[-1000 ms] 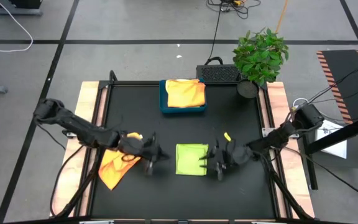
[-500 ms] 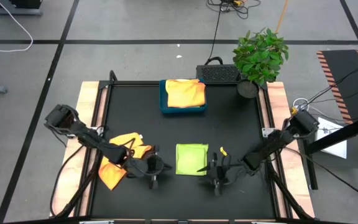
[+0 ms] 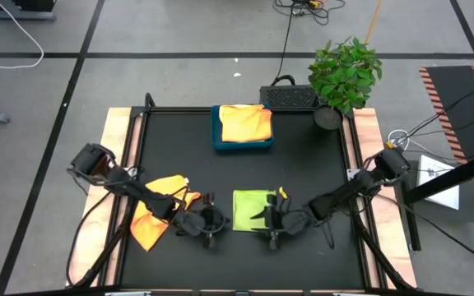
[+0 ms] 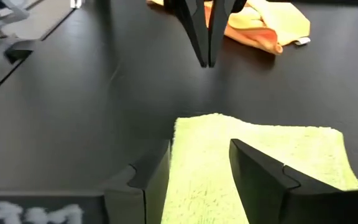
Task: Fold microfiber towels
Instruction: Stack the green microfiber cloth on top of the orange microfiber cloth in the blue bin
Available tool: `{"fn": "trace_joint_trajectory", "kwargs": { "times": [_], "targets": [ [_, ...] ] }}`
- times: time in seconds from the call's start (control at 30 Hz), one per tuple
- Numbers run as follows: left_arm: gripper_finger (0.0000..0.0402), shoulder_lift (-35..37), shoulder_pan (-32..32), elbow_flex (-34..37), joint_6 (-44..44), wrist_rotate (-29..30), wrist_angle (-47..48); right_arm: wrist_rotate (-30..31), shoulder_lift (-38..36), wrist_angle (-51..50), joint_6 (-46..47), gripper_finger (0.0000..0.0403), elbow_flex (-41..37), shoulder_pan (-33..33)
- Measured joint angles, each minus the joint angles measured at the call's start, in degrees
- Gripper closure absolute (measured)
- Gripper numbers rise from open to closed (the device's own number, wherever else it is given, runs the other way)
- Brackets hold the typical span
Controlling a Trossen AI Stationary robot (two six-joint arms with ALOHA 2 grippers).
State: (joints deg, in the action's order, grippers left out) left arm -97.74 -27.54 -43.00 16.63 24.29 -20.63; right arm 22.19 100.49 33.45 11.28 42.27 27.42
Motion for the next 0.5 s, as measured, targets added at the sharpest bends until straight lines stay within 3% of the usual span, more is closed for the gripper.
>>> {"fn": "trace_joint_trajectory", "kwargs": {
  "times": [0.3,0.5],
  "targets": [
    [0.0382,-0.58,2.14,-0.09,-0.22,-0.28,-0.94,0.10,0.00,-2.01,0.07,0.0233,1.02,-0.24],
    [0.0374,-0.58,1.45,-3.30,-9.03,-7.75,-1.19,0.18,0.00,-1.56,-0.39,0.0233,1.02,-0.24]
  ]
}}
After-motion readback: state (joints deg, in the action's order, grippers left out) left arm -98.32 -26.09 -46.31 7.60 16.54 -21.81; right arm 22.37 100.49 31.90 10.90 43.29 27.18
